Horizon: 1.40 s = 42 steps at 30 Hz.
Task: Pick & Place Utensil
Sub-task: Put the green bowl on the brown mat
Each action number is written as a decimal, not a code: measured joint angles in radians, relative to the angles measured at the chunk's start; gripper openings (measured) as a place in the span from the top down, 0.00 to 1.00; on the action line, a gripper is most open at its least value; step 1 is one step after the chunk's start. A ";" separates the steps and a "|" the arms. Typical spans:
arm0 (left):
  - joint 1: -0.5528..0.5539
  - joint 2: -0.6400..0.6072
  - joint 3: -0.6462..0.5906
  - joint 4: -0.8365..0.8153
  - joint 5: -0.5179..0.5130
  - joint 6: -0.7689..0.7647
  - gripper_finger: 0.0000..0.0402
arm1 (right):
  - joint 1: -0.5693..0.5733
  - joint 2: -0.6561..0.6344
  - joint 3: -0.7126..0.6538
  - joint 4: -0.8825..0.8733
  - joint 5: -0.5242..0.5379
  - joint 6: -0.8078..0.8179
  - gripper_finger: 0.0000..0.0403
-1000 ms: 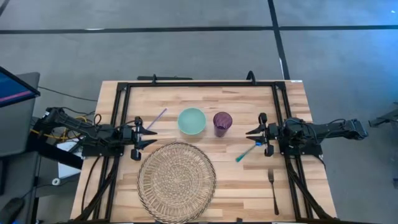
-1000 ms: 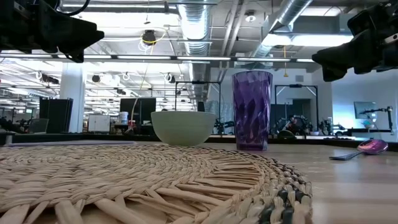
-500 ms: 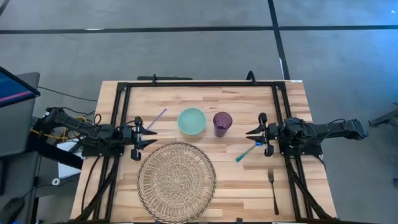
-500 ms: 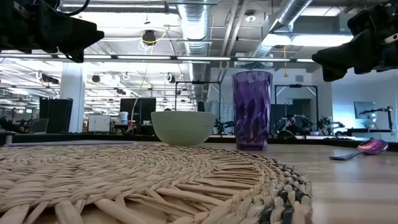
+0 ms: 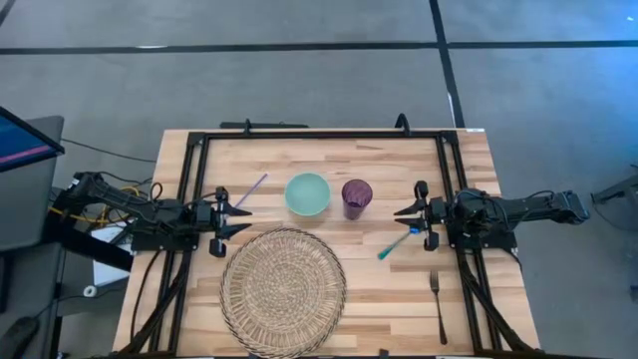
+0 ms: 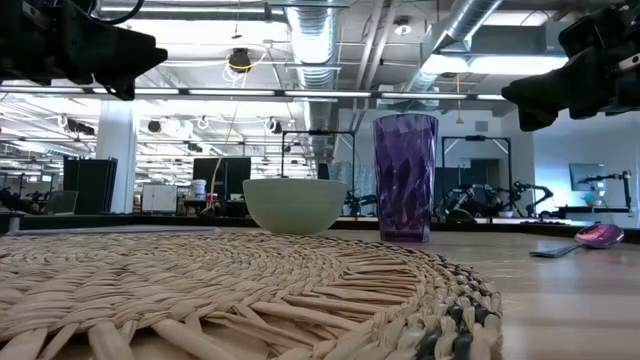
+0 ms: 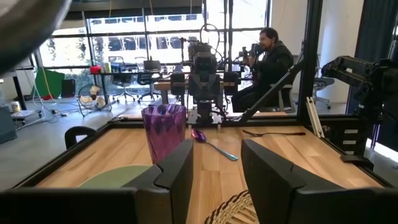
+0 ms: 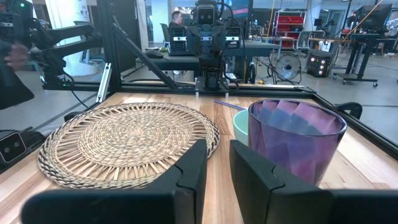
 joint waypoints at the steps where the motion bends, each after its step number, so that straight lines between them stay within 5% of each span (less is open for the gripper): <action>1: 0.000 0.000 0.000 0.001 0.000 0.000 0.66 | 0.000 0.000 0.000 0.000 0.000 0.000 0.84; 17: 0.000 0.000 0.000 0.083 0.000 -0.090 0.66 | 0.000 0.000 0.000 0.000 0.000 0.000 0.84; 23: 0.000 0.045 0.086 0.084 0.000 -0.066 0.66 | 0.000 0.000 0.000 0.000 0.000 0.000 0.84; 33: 0.000 0.419 0.322 0.053 0.000 -0.009 0.66 | 0.000 0.000 0.000 0.000 0.000 -0.007 0.84; 42: 0.087 0.806 0.607 -0.308 0.003 -0.085 0.66 | 0.001 0.000 0.000 0.041 0.000 0.176 0.84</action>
